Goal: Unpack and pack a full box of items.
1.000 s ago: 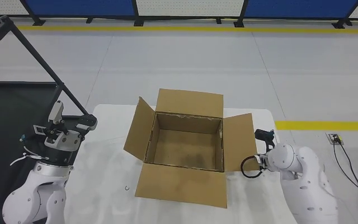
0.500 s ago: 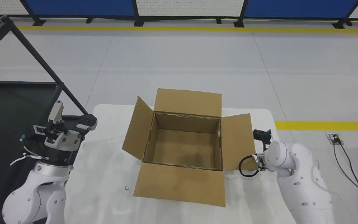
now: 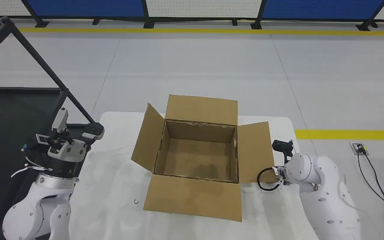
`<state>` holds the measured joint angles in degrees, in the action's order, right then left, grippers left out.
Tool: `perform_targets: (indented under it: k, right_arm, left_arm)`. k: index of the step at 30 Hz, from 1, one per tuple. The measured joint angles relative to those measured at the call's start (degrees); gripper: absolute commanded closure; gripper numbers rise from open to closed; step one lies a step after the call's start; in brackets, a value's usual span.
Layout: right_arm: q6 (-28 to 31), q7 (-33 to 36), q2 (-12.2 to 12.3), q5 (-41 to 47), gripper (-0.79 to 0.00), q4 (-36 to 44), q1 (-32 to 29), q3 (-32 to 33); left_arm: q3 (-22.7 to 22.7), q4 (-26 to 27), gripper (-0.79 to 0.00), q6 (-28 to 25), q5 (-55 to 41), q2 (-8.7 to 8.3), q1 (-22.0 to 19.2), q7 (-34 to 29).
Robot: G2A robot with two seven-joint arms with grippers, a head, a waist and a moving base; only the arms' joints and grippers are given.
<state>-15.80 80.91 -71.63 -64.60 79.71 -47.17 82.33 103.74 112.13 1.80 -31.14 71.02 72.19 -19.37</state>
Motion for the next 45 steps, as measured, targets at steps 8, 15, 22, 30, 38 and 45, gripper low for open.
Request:
perform_targets:
  k: [8, 15, 22, 30, 38, 45]
  right_arm:
    - [0.1, 0.0, 0.3, 1.2, -0.785, 1.6, -0.5, 0.8]
    - [-1.4, 0.2, 0.9, 1.3, -0.785, 7.8, -4.0, 3.1]
    - [-1.8, -2.0, 1.6, 4.8, -0.785, 21.4, -12.7, 8.9]
    - [0.7, -11.4, 1.7, 15.2, -0.785, 37.6, -25.7, 16.8]
    - [6.6, -17.4, 1.6, 24.5, -0.785, 42.0, -32.2, 21.4]
    - [6.8, -17.7, 1.6, 24.7, -0.785, 41.6, -32.2, 21.2]
  left_arm:
    - [0.0, 0.0, -0.785, 0.0, 0.0, 0.0, 0.0, 0.0]
    - [0.0, 0.0, -0.785, 0.0, 0.0, 0.0, 0.0, 0.0]
    - [0.0, 0.0, -0.785, 0.0, 0.0, 0.0, 0.0, 0.0]
    - [0.0, 0.0, -0.785, 0.0, 0.0, 0.0, 0.0, 0.0]
    - [0.0, 0.0, -0.785, 0.0, 0.0, 0.0, 0.0, 0.0]
    - [0.0, 0.0, -0.785, 0.0, 0.0, 0.0, 0.0, 0.0]
